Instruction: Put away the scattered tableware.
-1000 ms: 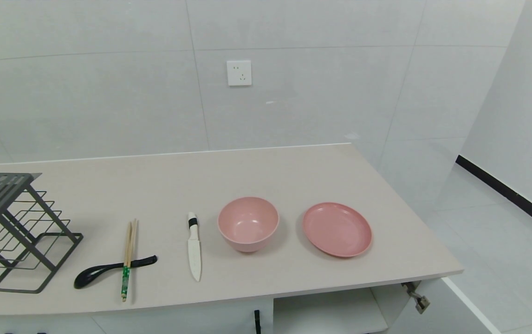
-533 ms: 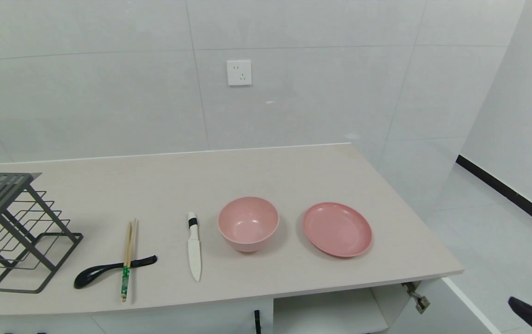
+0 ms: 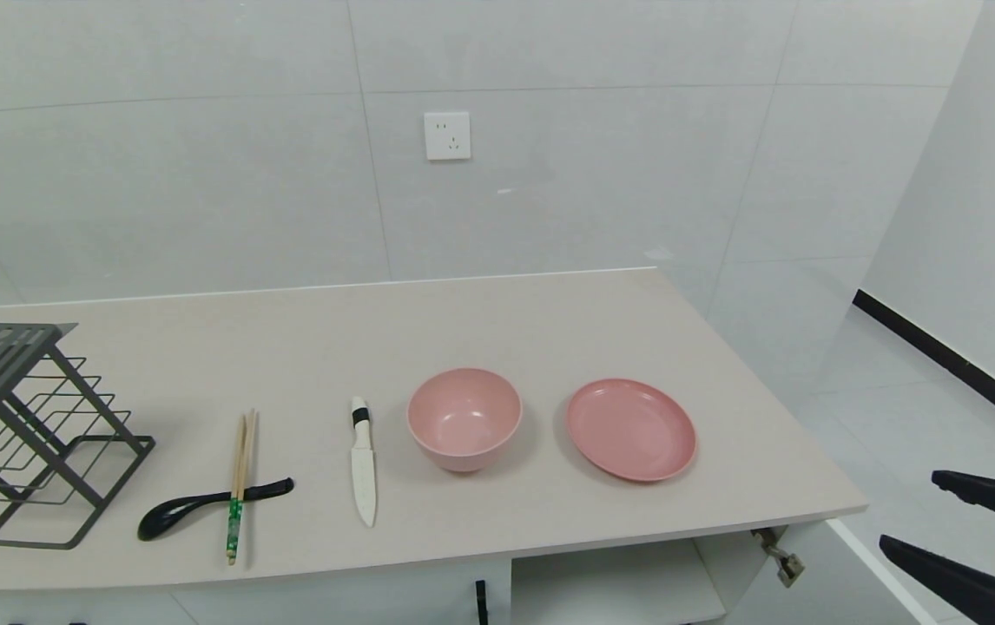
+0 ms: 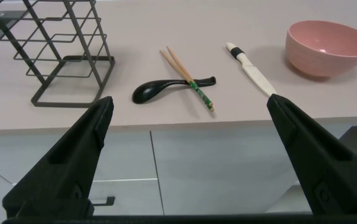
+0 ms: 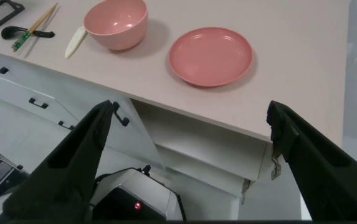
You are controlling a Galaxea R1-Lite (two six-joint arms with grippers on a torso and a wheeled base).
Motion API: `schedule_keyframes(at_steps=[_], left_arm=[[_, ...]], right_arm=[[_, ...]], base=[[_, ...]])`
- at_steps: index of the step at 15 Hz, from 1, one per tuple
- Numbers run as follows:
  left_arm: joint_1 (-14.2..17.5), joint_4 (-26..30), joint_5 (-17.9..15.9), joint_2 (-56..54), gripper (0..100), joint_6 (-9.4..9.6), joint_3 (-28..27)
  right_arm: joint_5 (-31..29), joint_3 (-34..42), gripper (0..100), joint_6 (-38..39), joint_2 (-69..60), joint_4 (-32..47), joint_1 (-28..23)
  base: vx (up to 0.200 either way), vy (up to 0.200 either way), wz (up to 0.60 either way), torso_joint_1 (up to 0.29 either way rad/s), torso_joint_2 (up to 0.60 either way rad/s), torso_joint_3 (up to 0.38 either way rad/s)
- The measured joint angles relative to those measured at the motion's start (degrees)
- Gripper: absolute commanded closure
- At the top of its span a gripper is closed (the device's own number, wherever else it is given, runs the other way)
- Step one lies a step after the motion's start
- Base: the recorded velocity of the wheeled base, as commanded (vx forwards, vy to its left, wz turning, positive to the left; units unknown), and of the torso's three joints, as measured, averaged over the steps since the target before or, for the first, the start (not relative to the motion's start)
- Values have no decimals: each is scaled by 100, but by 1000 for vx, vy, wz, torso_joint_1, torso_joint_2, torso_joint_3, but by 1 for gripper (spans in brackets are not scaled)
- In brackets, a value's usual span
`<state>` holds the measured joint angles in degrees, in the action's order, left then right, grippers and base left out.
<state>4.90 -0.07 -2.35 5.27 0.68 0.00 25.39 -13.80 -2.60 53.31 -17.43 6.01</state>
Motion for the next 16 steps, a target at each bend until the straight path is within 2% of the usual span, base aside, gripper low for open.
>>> schedule_keyframes(at_steps=[8,16], left_arm=[[0,0,0,0,0,0,0],[0,-4,-22,0,0,-4,0]], right_arm=[[-2,226,0,-5,1590,-1536,5],[-11,232,0,22,2765,-2625,115]], base=[[0,0,0,0,0,0],[0,0,0,0,0,0]])
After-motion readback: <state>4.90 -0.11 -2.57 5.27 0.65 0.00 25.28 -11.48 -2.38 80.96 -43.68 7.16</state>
